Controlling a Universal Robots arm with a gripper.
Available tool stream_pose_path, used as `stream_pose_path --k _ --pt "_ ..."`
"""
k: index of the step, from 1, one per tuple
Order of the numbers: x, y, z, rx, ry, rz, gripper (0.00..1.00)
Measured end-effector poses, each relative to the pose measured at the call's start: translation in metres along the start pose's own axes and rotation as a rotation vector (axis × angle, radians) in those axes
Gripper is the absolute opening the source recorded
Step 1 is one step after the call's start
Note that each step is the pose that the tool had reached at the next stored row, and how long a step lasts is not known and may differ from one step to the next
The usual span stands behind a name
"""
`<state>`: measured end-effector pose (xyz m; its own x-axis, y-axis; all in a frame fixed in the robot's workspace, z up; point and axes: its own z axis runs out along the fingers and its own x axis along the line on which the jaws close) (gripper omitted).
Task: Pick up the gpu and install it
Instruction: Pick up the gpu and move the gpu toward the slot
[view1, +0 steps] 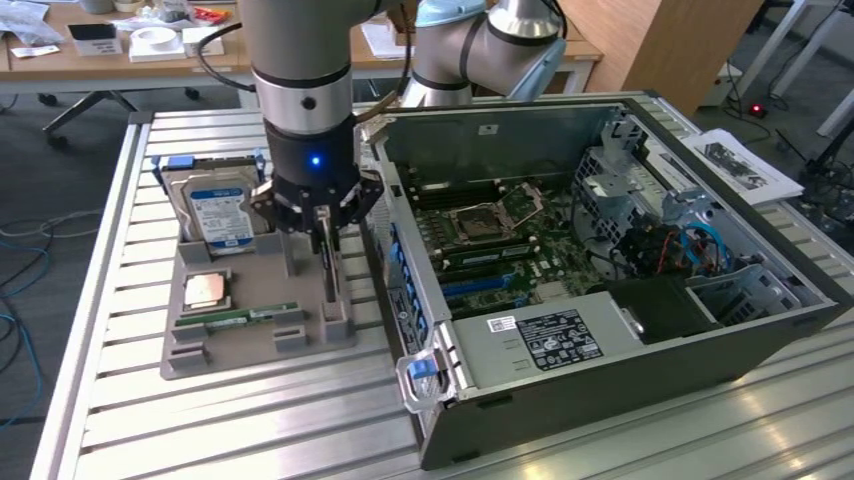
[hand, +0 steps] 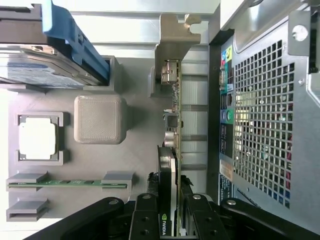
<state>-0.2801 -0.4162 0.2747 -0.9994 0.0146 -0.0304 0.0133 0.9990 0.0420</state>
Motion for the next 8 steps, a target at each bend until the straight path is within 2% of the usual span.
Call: stream_pose_path --k 8 --pt "-0.001 0.0011 -0.0265 0.0 0.0 0.0 0.27"
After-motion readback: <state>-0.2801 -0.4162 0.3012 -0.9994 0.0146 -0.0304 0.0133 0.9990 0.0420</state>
